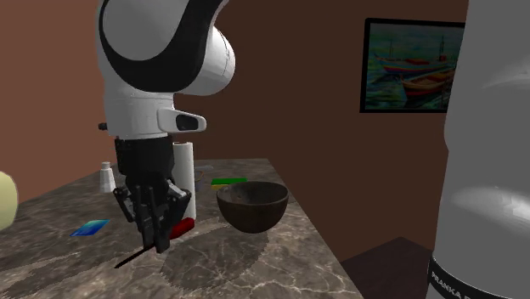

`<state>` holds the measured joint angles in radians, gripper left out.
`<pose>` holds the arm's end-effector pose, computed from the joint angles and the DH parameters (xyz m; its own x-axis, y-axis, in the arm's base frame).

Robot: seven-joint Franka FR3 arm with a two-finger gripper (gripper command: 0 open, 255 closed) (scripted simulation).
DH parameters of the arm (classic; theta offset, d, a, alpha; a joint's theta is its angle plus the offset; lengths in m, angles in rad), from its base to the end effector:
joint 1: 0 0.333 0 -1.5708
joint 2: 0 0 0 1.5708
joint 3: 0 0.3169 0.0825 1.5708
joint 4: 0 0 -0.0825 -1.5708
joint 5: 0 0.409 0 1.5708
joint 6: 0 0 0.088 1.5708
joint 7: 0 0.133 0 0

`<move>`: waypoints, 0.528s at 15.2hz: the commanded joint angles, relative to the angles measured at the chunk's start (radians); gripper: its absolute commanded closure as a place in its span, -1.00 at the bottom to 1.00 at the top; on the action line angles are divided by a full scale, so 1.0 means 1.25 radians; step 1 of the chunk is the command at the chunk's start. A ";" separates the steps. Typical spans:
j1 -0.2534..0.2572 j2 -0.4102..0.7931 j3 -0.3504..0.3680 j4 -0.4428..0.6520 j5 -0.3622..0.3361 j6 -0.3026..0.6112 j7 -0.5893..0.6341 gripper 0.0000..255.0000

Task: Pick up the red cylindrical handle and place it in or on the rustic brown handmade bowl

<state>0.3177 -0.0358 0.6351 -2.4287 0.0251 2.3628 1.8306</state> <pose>0.2865 0.4018 0.2702 0.6243 -0.7810 0.0136 -0.7809 -0.6236 0.0345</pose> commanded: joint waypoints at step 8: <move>0.005 -0.080 -0.011 0.038 0.056 -0.106 -0.043 1.00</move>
<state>0.3236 -0.1235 0.6242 -2.3868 0.0878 2.2475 1.7832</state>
